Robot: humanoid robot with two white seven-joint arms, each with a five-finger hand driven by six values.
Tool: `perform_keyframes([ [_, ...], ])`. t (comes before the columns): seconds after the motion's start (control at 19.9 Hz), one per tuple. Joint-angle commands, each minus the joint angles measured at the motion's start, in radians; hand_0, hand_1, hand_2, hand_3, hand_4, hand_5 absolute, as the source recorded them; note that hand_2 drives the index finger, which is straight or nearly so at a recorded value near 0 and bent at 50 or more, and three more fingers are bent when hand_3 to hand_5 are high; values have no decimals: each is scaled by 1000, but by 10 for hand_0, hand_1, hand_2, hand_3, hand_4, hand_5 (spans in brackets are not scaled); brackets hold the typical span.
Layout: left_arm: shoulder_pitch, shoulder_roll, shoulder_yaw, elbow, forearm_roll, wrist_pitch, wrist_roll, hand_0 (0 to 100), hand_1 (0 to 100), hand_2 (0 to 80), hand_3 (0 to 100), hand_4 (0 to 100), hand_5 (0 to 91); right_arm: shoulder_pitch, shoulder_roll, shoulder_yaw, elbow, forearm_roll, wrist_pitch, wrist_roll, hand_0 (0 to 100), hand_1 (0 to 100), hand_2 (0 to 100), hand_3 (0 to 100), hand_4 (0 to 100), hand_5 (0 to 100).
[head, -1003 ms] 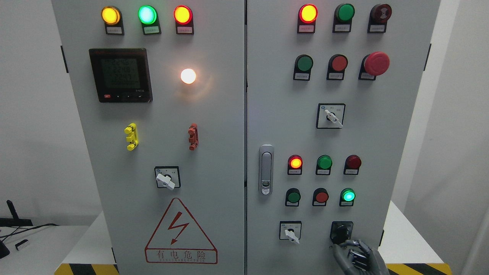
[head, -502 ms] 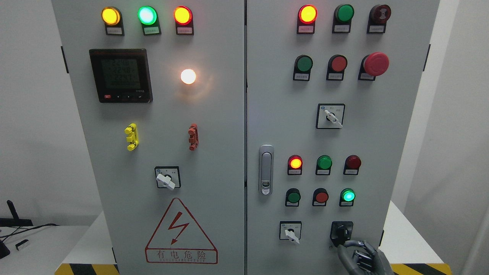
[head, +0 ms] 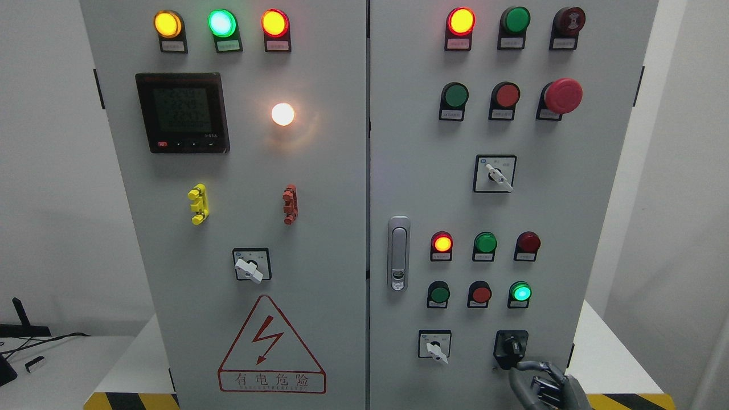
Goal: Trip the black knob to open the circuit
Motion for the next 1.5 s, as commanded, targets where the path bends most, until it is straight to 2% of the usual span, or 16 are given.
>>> perform_keyframes([
  [0.0, 0, 0, 0, 0, -31, -1, 0, 120, 389, 0, 0, 0, 0, 3, 7, -32, 3, 0, -1, 0, 410, 746, 472, 1000, 967, 883],
  [0.3, 0, 0, 0, 0, -31, -1, 0, 120, 389, 0, 0, 0, 0, 6, 6, -33, -1, 0, -2, 0, 410, 746, 472, 1000, 965, 883],
  [0.6, 0, 0, 0, 0, -31, -1, 0, 120, 389, 0, 0, 0, 0, 72, 3, -43, -62, -4, -2, 2, 422, 735, 493, 1000, 959, 883],
  [0.65, 0, -1, 0, 0, -31, -1, 0, 120, 389, 0, 0, 0, 0, 88, 3, -50, -76, -6, -2, 2, 431, 723, 502, 1000, 957, 882],
  [0.75, 0, 0, 0, 0, -31, -1, 0, 120, 389, 0, 0, 0, 0, 125, -2, -58, -107, -8, -4, 2, 450, 639, 527, 1000, 930, 874],
  [0.9, 0, 0, 0, 0, -31, -1, 0, 120, 389, 0, 0, 0, 0, 199, 4, -87, -162, -8, -8, 12, 412, 559, 542, 975, 883, 854],
  [1.05, 0, 0, 0, 0, -31, -1, 0, 120, 389, 0, 0, 0, 0, 291, 6, -118, -219, -11, -17, 45, 364, 435, 551, 843, 771, 772],
  [1.15, 0, 0, 0, 0, -31, -1, 0, 120, 389, 0, 0, 0, 0, 370, 4, -136, -248, -17, -60, 48, 324, 363, 534, 757, 693, 693],
  [1.3, 0, -1, 0, 0, -31, -1, 0, 120, 389, 0, 0, 0, 0, 466, 1, -148, -280, -34, -131, 51, 273, 306, 459, 659, 588, 575],
  [1.4, 0, 0, 0, 0, -31, -1, 0, 120, 389, 0, 0, 0, 0, 512, -3, -155, -309, -57, -137, 81, 248, 247, 401, 589, 509, 488],
  [1.45, 0, 0, 0, 0, -31, -1, 0, 120, 389, 0, 0, 0, 0, 536, -3, -170, -326, -75, -137, 92, 228, 185, 356, 526, 452, 438],
])
